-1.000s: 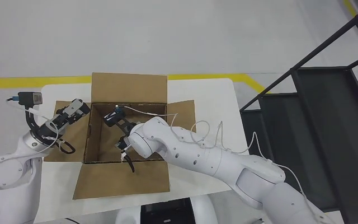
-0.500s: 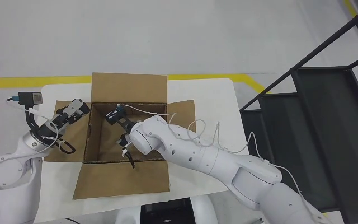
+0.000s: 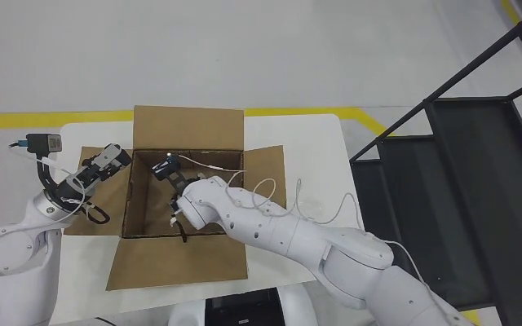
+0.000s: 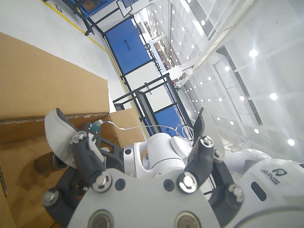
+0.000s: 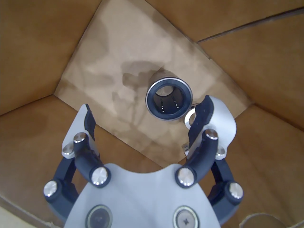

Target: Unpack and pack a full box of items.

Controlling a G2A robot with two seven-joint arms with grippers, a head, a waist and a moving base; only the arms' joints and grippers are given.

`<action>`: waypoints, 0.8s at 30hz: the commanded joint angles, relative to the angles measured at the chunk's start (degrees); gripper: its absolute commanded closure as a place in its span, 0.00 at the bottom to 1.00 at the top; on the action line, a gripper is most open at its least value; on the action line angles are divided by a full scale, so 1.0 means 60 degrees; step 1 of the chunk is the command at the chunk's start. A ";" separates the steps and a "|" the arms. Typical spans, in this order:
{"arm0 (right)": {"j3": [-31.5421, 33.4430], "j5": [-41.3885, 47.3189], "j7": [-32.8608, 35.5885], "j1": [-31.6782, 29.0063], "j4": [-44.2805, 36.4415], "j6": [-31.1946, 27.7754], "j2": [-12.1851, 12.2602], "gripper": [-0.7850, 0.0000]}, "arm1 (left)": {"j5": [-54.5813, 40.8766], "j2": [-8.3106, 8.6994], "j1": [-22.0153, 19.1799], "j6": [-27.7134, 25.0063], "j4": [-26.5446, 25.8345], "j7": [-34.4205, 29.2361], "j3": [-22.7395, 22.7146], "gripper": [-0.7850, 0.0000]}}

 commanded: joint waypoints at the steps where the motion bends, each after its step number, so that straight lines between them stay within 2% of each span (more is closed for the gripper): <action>1: 0.0018 0.0022 -0.0129 0.0002 0.0225 0.0016 -0.0116 0.04 | 0.0000 0.0000 0.0000 0.0000 0.0000 0.0000 0.0000 0.00; 2: 0.0024 0.0018 -0.0188 0.0001 0.0317 0.0034 -0.0170 0.25 | 0.0000 0.0000 0.0000 0.0000 0.0000 0.0000 0.0000 0.00; 3: 0.0035 0.0011 -0.0249 0.0005 0.0395 0.0038 -0.0220 0.69 | 0.0000 0.0000 0.0000 0.0000 0.0000 0.0000 0.0000 0.00; 4: 0.0034 -0.0032 -0.0304 0.0010 0.0478 0.0058 -0.0267 0.93 | 0.0000 0.0000 0.0000 0.0000 0.0000 0.0000 0.0000 0.00; 5: 0.0032 -0.0074 -0.0350 0.0012 0.0543 0.0081 -0.0313 1.00 | 0.0000 0.0000 0.0000 0.0000 0.0000 0.0000 0.0000 0.00; 13: 0.0109 -0.0429 -0.0373 -0.0001 0.1037 0.0247 -0.0560 1.00 | 0.0000 0.0000 0.0000 0.0000 0.0000 0.0000 0.0000 0.00; 18: 0.0222 -0.0758 -0.0307 -0.0026 0.0762 0.0403 -0.0624 1.00 | 0.0000 0.0000 0.0000 0.0000 0.0000 0.0000 0.0000 0.00; 21: 0.0384 -0.1090 -0.0085 -0.0085 0.0248 0.0588 -0.0547 1.00 | 0.0000 0.0000 0.0000 0.0000 0.0000 0.0000 0.0000 0.00; 24: 0.0730 -0.1584 0.0132 -0.0281 -0.0331 0.0692 -0.0291 1.00 | 0.0000 0.0000 0.0000 0.0000 0.0000 0.0000 0.0000 0.00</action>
